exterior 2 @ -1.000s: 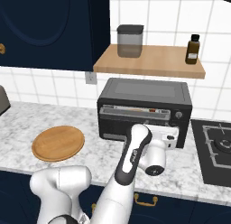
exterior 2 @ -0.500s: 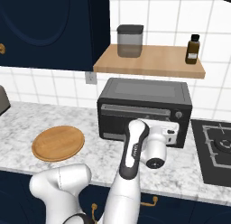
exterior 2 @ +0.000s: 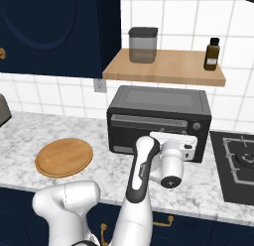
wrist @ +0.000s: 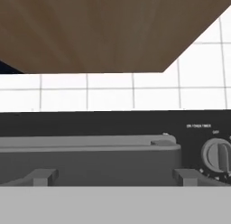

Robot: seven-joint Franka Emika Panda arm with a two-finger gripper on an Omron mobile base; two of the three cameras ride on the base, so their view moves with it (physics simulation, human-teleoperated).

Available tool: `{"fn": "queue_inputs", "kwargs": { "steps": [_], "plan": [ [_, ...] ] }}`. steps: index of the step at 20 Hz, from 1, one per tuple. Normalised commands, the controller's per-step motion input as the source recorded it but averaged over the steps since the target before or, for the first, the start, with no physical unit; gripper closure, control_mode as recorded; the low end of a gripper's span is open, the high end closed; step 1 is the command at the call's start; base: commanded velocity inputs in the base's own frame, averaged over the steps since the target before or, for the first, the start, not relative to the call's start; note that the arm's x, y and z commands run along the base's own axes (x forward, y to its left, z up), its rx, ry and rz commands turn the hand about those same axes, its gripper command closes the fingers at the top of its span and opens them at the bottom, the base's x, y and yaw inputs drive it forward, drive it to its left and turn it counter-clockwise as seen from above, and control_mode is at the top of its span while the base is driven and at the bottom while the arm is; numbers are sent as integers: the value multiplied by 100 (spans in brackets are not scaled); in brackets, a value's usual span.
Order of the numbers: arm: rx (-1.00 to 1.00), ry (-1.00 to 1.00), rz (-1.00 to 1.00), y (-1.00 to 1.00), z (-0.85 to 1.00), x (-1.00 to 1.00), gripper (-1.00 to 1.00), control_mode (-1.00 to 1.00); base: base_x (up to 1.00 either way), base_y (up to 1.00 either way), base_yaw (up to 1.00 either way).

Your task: Pick up the kebab skewer and baguette bread, and place them inside the toaster oven. Close the toaster oven door and start by setting the timer.

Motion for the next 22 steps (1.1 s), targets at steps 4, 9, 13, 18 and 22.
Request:
{"fn": "queue_inputs", "kwargs": {
  "steps": [4,9,13,18,22],
  "plan": [
    [0,0,0,-25,0,-20,-100,-100,0,0,0],
    [0,0,0,-42,0,-19,-100,-100,0,0,0],
    [0,0,0,-39,0,-23,-100,-100,0,0,0],
    [0,0,0,-28,-2,-17,-100,-100,0,0,0],
    [0,0,0,-24,-8,-6,-100,-100,0,0,0]
  ]
}}
